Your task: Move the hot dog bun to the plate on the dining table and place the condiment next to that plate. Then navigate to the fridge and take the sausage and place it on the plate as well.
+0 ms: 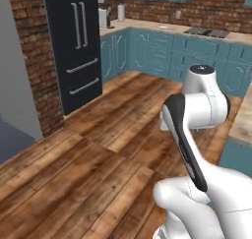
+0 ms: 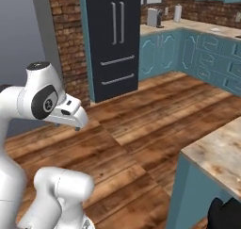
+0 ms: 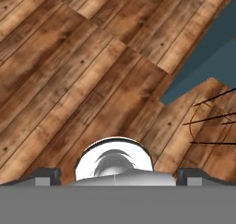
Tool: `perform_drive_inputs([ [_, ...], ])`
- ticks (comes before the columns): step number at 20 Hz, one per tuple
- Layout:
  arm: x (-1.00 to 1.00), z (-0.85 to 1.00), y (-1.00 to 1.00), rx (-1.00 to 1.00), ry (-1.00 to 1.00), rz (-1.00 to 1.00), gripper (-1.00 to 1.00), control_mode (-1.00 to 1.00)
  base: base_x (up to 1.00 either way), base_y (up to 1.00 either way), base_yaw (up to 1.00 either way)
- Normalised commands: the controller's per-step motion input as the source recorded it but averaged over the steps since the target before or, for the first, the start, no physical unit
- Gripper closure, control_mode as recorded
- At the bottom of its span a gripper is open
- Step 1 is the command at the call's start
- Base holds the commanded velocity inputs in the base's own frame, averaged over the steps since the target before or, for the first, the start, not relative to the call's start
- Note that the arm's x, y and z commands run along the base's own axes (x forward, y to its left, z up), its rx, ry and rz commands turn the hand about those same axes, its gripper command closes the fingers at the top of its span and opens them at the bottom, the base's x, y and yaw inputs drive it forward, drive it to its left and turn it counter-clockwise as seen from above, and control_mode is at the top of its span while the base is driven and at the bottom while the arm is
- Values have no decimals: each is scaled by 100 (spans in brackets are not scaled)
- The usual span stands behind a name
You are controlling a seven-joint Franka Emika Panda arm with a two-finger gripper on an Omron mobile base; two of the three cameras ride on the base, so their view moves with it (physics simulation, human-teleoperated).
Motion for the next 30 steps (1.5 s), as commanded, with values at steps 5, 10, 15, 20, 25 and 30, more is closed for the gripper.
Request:
perform_drive_inputs([
  [5,0,0,0,0,0,0,-100,100,100,-3,0],
  [10,0,0,0,0,0,0,-100,100,100,25,-1],
  [15,0,0,0,0,0,0,-100,100,100,61,-12],
  [20,0,0,0,0,0,0,-100,100,100,63,-16],
  [25,0,0,0,0,0,0,-100,100,100,13,-6],
  [30,0,0,0,0,0,0,-100,100,100,-16,13],
])
